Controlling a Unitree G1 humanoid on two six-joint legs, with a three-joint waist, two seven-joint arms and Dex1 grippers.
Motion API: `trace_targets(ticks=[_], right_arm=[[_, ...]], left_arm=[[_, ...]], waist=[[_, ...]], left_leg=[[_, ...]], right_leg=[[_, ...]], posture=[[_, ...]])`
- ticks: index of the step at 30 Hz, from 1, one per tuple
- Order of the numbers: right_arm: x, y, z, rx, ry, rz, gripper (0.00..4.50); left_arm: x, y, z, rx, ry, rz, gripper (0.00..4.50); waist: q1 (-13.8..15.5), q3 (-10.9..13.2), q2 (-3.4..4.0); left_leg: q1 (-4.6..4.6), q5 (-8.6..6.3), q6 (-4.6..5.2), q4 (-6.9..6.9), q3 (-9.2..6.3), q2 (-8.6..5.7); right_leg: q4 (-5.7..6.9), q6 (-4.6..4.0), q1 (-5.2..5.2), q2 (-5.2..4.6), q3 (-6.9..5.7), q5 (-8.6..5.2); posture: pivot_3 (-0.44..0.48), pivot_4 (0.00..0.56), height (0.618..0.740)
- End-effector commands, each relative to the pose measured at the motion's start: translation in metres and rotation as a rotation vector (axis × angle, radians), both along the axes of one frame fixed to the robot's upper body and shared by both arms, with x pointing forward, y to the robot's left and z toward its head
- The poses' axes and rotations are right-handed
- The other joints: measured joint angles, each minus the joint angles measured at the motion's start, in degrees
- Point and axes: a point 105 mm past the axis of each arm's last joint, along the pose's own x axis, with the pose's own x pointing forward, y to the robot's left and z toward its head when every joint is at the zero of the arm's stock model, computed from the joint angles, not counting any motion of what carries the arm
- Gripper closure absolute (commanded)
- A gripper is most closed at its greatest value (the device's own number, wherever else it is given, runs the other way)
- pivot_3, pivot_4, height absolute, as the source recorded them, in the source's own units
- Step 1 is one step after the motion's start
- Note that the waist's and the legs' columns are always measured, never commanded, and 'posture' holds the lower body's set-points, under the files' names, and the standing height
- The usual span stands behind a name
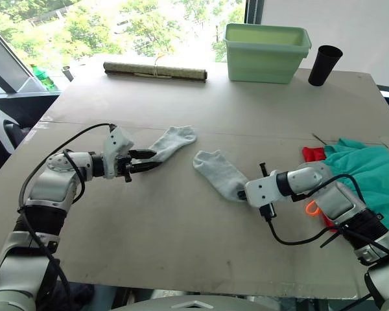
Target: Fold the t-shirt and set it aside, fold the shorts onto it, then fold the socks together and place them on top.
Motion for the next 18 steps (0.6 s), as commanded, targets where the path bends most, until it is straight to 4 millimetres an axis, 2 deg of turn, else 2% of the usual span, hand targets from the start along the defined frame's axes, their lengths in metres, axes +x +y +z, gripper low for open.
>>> trace_targets(ticks=[1,2,3,4,7,9,11,14,16,18], right_arm=[[-0.008,0.005,0.033,0.165,0.05,-0.072,2.48],[-0.012,0.006,0.037,0.191,0.083,-0.097,2.25],[-0.016,0.006,0.039,0.204,0.114,-0.118,1.51],[-0.019,0.008,0.043,0.235,0.12,-0.151,1.24],[-0.032,0.017,0.048,0.294,0.119,-0.235,1.24],[-0.031,0.021,0.04,0.308,0.144,-0.325,1.24],[-0.021,0.021,0.026,0.292,0.161,-0.438,1.24],[-0.013,0.021,0.008,0.267,0.22,-0.532,1.24],[-0.007,0.016,-0.007,0.215,0.243,-0.593,1.75],[-0.001,0.009,-0.018,0.16,0.243,-0.644,2.5]], left_arm=[[-0.016,-0.018,0.023,-0.025,0.0,-0.133,0.61],[-0.018,-0.021,0.022,-0.005,0.0,-0.158,0.61],[-0.018,-0.024,0.021,0.026,-0.011,-0.182,0.61],[-0.015,-0.03,0.02,0.069,-0.046,-0.217,0.61],[-0.001,-0.053,0.007,0.269,-0.152,-0.376,0.61],[0.016,-0.061,0.003,0.302,-0.167,-0.399,0.61],[0.03,-0.067,-0.003,0.352,-0.172,-0.427,0.61],[0.045,-0.077,-0.013,0.391,-0.129,-0.445,0.61],[0.048,-0.076,-0.026,0.482,-0.114,-0.492,1.14],[0.048,-0.077,-0.032,0.514,-0.078,-0.528,1.83]], waist=[[-0.1,0.0,0.01],[-0.1,0.0,0.02],[-0.1,0.0,0.02],[-0.1,0.0,0.04],[0.5,0.0,0.04],[0.7,0.0,0.02],[0.4,0.0,0.02],[0.0,0.0,0.01],[-0.1,0.0,0.0],[-0.1,0.0,-0.02]], left_leg=[[0.0,0.0,0.0,0.0,-0.01,0.0],[0.01,0.0,-0.01,0.0,-0.01,0.0],[0.01,0.0,-0.01,-0.02,-0.03,0.01],[0.02,0.0,-0.01,-0.02,-0.05,0.02],[-0.01,-0.02,0.02,-0.04,-0.14,-0.03],[-0.03,-0.13,0.21,-0.02,-0.09,-0.06],[-0.1,-0.18,0.3,0.12,-0.04,-0.08],[-0.22,-0.22,0.4,0.2,0.03,-0.09],[-0.31,-0.23,0.42,0.22,0.03,-0.09],[-0.39,-0.23,0.43,0.21,0.06,-0.08]], right_leg=[[0.01,-0.01,0.04,-0.12,0.0,0.0],[0.01,-0.01,0.07,-0.15,0.01,0.0],[0.02,-0.01,0.06,-0.17,0.0,0.0],[0.03,-0.01,0.07,-0.16,-0.02,0.0],[0.03,-0.23,0.06,-0.09,-0.17,-0.12],[0.01,-0.25,0.03,-0.06,-0.12,-0.12],[0.02,-0.26,0.02,-0.05,-0.06,-0.11],[0.02,-0.26,-0.09,0.02,0.0,-0.1],[0.0,-0.18,-0.12,0.12,0.01,-0.06],[0.0,-0.01,-0.24,0.18,0.03,0.03]], posture=[[0.0,0.15,0.74],[0.0,0.15,0.74],[0.0,0.15,0.74],[0.0,0.15,0.74],[0.0,0.15,0.74],[0.0,0.15,0.74],[0.0,0.15,0.74],[0.0,0.15,0.74],[0.0,0.15,0.74],[0.0,0.15,0.74]])
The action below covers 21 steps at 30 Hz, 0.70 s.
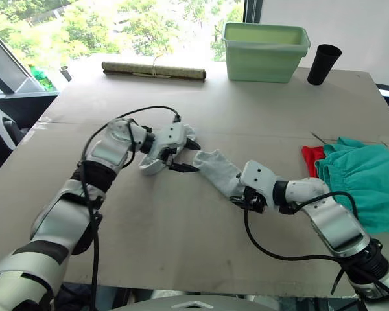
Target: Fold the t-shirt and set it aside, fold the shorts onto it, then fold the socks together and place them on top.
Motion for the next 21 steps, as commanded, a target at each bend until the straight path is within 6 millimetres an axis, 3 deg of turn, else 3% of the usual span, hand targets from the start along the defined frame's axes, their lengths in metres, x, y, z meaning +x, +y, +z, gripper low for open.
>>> trace_targets(ticks=[1,4,6,10,14,18,21], right_arm=[[0.012,-0.011,-0.009,-0.091,-0.001,-0.069,3.02],[0.016,-0.014,-0.005,-0.104,-0.001,-0.086,4.28],[0.018,-0.013,0.003,-0.117,-0.045,-0.038,4.5],[0.024,-0.01,0.014,-0.182,-0.125,0.143,4.5],[0.038,-0.006,0.02,-0.24,-0.187,0.295,4.5],[0.052,-0.002,0.02,-0.289,-0.198,0.437,4.5],[0.054,0.006,0.018,-0.288,-0.181,0.526,4.5]], left_arm=[[0.0,0.002,-0.007,0.083,0.026,-0.054,2.37],[-0.002,-0.001,-0.007,0.069,0.113,-0.041,3.6],[0.0,0.003,-0.01,0.035,0.177,0.037,4.41],[-0.011,0.011,-0.014,-0.085,0.297,0.144,4.41],[-0.038,0.02,-0.018,-0.181,0.247,0.297,4.41],[-0.087,0.019,-0.021,-0.271,0.21,0.476,4.41],[-0.109,0.016,-0.023,-0.291,0.206,0.567,4.41]], waist=[[0.0,-0.1,-0.06],[0.0,-0.1,-0.06],[0.0,-0.1,-0.07],[-0.5,-0.1,-0.05],[-2.4,-0.1,0.0],[-3.2,-0.1,0.04],[-2.5,-0.1,0.04]], left_leg=[[-0.07,0.0,0.0,0.01,-0.02,0.02],[-0.09,0.0,0.01,0.01,-0.07,0.03],[-0.09,0.0,0.01,0.02,-0.1,0.06],[-0.1,-0.01,0.02,0.06,-0.1,0.05],[0.03,0.0,-0.01,-0.02,-0.08,0.12],[0.16,0.15,-0.29,-0.18,-0.13,0.17],[0.5,0.11,-0.27,-0.35,-0.14,0.17]], right_leg=[[0.01,0.01,-0.09,0.04,0.0,0.0],[0.02,0.01,-0.1,0.07,-0.03,0.0],[0.02,0.01,-0.09,0.07,-0.04,0.0],[0.02,0.04,-0.09,0.04,0.01,0.01],[0.07,0.05,-0.1,0.07,0.15,0.02],[0.11,0.04,-0.04,0.12,0.18,0.01],[0.03,0.04,0.29,0.08,0.21,-0.01]], posture=[[0.0,0.15,0.74],[0.0,0.15,0.74],[0.0,0.15,0.74],[0.0,0.15,0.74],[0.0,0.15,0.74],[0.0,0.15,0.74],[0.0,0.15,0.74]])
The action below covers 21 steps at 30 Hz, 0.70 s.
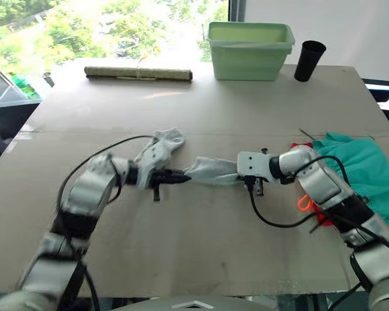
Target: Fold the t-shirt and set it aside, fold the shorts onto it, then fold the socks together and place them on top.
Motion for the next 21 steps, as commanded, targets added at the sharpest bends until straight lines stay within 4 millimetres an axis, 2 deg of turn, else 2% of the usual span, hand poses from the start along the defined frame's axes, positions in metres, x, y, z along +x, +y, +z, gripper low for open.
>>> trace_targets(ticks=[1,3,4,5,6,7,8,10,11,12,16,19,21], right_arm=[[-0.004,0.011,0.001,-0.009,0.03,0.124,4.5],[-0.008,0.016,0.002,0.015,0.066,0.152,4.5],[-0.009,0.016,0.002,0.02,0.079,0.159,3.93],[-0.011,0.016,0.002,0.027,0.088,0.163,3.68],[-0.012,0.016,0.004,0.043,0.087,0.158,3.24],[-0.014,0.015,0.007,0.062,0.083,0.15,2.47],[-0.016,0.013,0.01,0.08,0.075,0.144,2.26],[-0.022,0.008,0.018,0.115,0.059,0.136,1.12],[-0.027,0.006,0.023,0.147,0.064,0.123,0.76],[-0.032,0.006,0.03,0.206,0.066,0.1,0.74],[-0.048,0.008,0.05,0.368,0.08,0.024,0.74],[-0.056,0.015,0.057,0.515,0.031,-0.148,0.74],[-0.06,0.02,0.057,0.552,0.02,-0.207,0.74]], left_arm=[[-0.016,-0.003,0.005,0.014,-0.003,0.1,4.41],[-0.017,-0.001,0.009,0.008,-0.012,0.149,4.41],[-0.018,0.001,0.009,0.013,-0.011,0.162,4.5],[-0.019,0.002,0.011,0.005,-0.012,0.159,3.68],[-0.02,0.004,0.012,-0.008,-0.006,0.165,3.45],[-0.02,0.007,0.014,-0.02,0.001,0.17,2.78],[-0.02,0.01,0.017,-0.033,0.001,0.169,2.57],[-0.018,0.014,0.027,-0.088,-0.006,0.152,1.47],[-0.015,0.019,0.032,-0.108,-0.006,0.151,1.09],[-0.01,0.026,0.038,-0.12,-0.024,0.14,0.69],[0.016,0.044,0.054,-0.143,-0.056,0.19,0.69],[0.08,0.05,0.063,-0.027,-0.164,0.381,0.69],[0.105,0.039,0.071,-0.032,-0.163,0.452,0.69]], waist=[[0.4,0.0,0.05],[0.9,0.0,0.07],[1.3,0.0,0.08],[1.2,0.0,0.08],[1.3,0.0,0.09],[1.3,0.0,0.09],[1.3,0.1,0.09],[1.4,0.1,0.1],[1.4,0.1,0.12],[1.4,0.1,0.14],[1.6,0.1,0.21],[2.1,0.1,0.16],[3.1,0.1,0.1]], left_leg=[[0.01,-0.04,0.07,0.0,-0.04,0.02],[0.06,-0.01,0.01,0.0,-0.11,0.0],[0.06,0.0,0.0,0.01,-0.12,0.0],[0.07,0.05,-0.08,0.06,-0.15,0.0],[0.07,0.05,-0.08,0.08,-0.15,0.0],[0.07,0.06,-0.1,0.09,-0.15,0.0],[0.07,0.07,-0.11,0.09,-0.15,-0.01],[0.01,0.21,-0.36,0.08,-0.24,-0.02],[0.0,0.21,-0.38,0.05,-0.24,-0.04],[0.0,0.21,-0.38,0.04,-0.24,-0.04],[-0.06,0.21,-0.4,-0.02,-0.34,-0.04],[-0.02,0.1,-0.2,-0.03,-0.34,-0.09],[-0.05,0.1,-0.19,0.02,-0.38,-0.14]], right_leg=[[0.03,-0.01,0.02,0.0,-0.03,0.01],[0.08,-0.03,0.02,0.0,-0.09,0.0],[0.08,-0.04,0.02,0.0,-0.1,0.0],[0.09,-0.13,0.03,-0.02,-0.16,0.02],[0.09,-0.37,0.03,-0.09,-0.15,-0.04],[0.09,-0.39,0.03,-0.34,-0.17,-0.03],[0.09,-0.4,0.03,-0.35,-0.19,-0.02],[0.08,-0.4,0.02,-0.43,-0.21,-0.02],[0.07,-0.4,0.02,-0.47,-0.21,-0.02],[0.07,-0.4,0.02,-0.48,-0.21,-0.02],[0.04,-0.41,0.02,-0.52,-0.29,-0.02],[-0.01,-0.41,0.04,-0.52,-0.26,-0.01],[0.02,-0.4,0.08,-0.47,-0.4,-0.01]], posture=[[0.0,0.15,0.74],[0.0,0.15,0.74],[0.0,0.15,0.74],[0.0,0.15,0.74],[0.0,0.15,0.74],[0.0,0.15,0.74],[0.0,0.15,0.74],[0.0,0.15,0.74],[0.0,0.15,0.74],[0.0,0.15,0.74],[0.0,0.15,0.74],[0.0,0.15,0.74],[0.0,0.15,0.74]])
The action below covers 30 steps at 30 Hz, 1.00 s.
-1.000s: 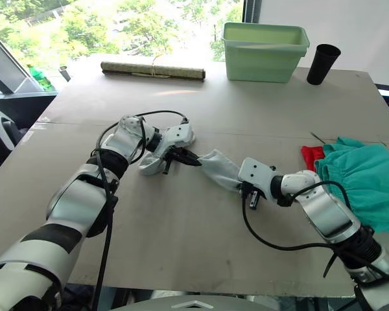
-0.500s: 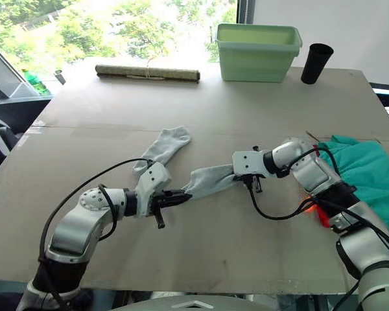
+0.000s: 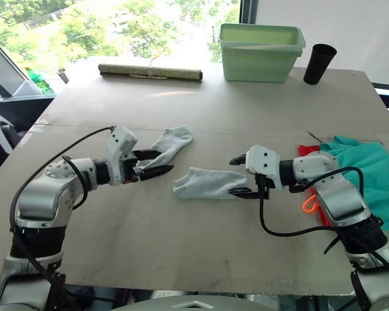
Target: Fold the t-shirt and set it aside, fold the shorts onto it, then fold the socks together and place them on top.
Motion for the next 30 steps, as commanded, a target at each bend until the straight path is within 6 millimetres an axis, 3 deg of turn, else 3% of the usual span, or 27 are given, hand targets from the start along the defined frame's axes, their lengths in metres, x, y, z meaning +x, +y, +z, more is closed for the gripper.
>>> trace_targets(ticks=[1,4,10,16,24,30], right_arm=[[-0.005,0.009,0.014,0.083,-0.044,-0.106,0.74],[-0.008,0.015,0.016,0.098,-0.064,-0.142,0.74],[-0.014,0.013,0.031,0.126,-0.132,-0.159,0.74],[-0.018,-0.009,0.034,0.117,-0.155,-0.251,0.74],[-0.028,-0.035,0.04,0.123,-0.139,-0.332,0.74],[-0.034,-0.044,0.041,0.111,-0.129,-0.33,0.74]], left_arm=[[0.042,-0.01,0.017,0.055,-0.061,0.148,0.69],[0.065,-0.035,0.035,0.11,-0.039,0.211,0.69],[0.07,-0.08,0.047,0.124,0.007,0.184,0.69],[0.073,-0.089,0.041,0.337,-0.089,0.439,0.69],[0.06,-0.104,0.024,0.44,-0.146,0.476,0.69],[0.061,-0.096,0.006,0.475,-0.122,0.532,0.69]], waist=[[0.3,0.0,-0.01],[0.3,0.0,-0.07],[-0.1,0.0,-0.08],[0.1,0.0,-0.11],[0.0,0.0,-0.1],[0.1,0.0,-0.11]], left_leg=[[-0.1,0.0,0.0,0.07,-0.05,0.0],[-0.38,0.04,-0.04,0.32,0.07,-0.09],[-0.72,0.02,0.01,0.37,0.04,-0.1],[-0.72,0.03,0.0,0.35,0.0,-0.05],[-0.66,0.02,0.0,0.35,0.04,-0.05],[-0.65,0.0,0.04,0.35,0.03,-0.05]], right_leg=[[0.01,0.01,-0.01,0.08,-0.14,0.0],[0.0,0.27,-0.11,0.27,-0.12,0.14],[-0.14,0.64,-0.36,0.46,0.0,0.21],[-0.1,0.66,-0.38,0.54,0.04,0.2],[-0.07,0.66,-0.38,0.5,0.12,0.2],[-0.06,0.65,-0.38,0.5,0.13,0.21]], posture=[[0.0,0.15,0.74],[0.0,0.15,0.74],[0.0,0.15,0.74],[0.0,0.15,0.74],[0.0,0.15,0.74],[0.0,0.15,0.74]])
